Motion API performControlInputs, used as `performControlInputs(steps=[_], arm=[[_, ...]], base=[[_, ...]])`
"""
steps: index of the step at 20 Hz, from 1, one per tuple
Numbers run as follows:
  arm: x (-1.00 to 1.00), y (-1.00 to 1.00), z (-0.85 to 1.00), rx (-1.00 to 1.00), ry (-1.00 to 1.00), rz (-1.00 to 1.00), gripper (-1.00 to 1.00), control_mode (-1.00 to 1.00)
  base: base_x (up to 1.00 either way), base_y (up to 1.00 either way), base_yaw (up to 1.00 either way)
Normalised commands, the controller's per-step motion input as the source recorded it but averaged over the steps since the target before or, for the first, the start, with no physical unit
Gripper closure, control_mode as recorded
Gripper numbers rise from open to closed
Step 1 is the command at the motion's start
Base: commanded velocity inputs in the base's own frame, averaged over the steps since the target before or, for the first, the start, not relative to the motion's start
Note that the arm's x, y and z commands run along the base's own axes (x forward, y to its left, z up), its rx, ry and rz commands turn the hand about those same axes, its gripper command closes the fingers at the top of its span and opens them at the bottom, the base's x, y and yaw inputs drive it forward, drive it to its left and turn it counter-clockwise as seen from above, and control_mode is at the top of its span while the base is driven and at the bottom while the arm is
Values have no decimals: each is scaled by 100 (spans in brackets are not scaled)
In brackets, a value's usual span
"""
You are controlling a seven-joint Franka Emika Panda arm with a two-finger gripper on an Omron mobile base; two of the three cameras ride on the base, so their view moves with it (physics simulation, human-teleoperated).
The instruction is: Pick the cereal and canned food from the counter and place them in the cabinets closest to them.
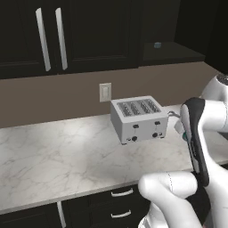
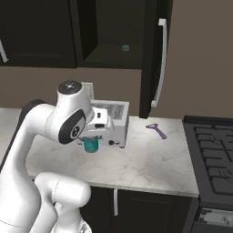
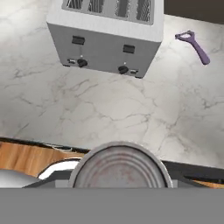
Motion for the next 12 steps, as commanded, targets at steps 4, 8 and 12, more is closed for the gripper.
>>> performControlInputs(steps=[4,8,12], arm=[[-9,0,82,0,-26,0,100,-100],[0,5,81,0,-20,-2,100,-100],[12,9,66,0,-10,-3,100,-100]], base=[[0,0,0],[0,0,0],[0,0,0]])
